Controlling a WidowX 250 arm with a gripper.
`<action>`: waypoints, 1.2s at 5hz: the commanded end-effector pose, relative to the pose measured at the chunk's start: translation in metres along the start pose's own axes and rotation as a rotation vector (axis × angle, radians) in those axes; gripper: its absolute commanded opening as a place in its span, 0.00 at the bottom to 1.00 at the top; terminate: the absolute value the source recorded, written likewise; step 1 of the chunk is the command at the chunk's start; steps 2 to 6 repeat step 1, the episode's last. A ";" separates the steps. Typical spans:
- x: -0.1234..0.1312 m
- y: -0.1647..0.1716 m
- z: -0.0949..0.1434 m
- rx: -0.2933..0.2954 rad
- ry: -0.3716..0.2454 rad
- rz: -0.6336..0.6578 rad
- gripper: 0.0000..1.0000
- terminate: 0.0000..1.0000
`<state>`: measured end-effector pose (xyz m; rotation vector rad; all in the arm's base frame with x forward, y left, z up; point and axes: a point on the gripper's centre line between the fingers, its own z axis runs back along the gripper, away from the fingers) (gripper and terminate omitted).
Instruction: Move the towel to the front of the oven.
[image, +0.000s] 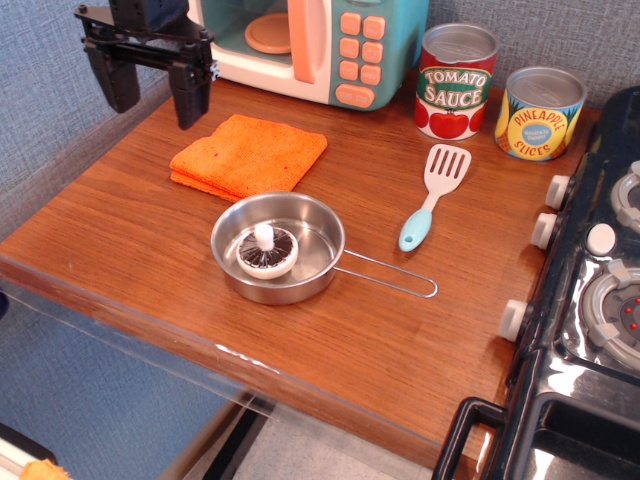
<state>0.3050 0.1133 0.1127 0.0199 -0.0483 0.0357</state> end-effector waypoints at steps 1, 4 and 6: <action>0.002 -0.003 0.022 0.022 -0.059 -0.004 1.00 1.00; 0.002 -0.003 0.022 0.022 -0.059 -0.004 1.00 1.00; 0.002 -0.003 0.022 0.022 -0.059 -0.004 1.00 1.00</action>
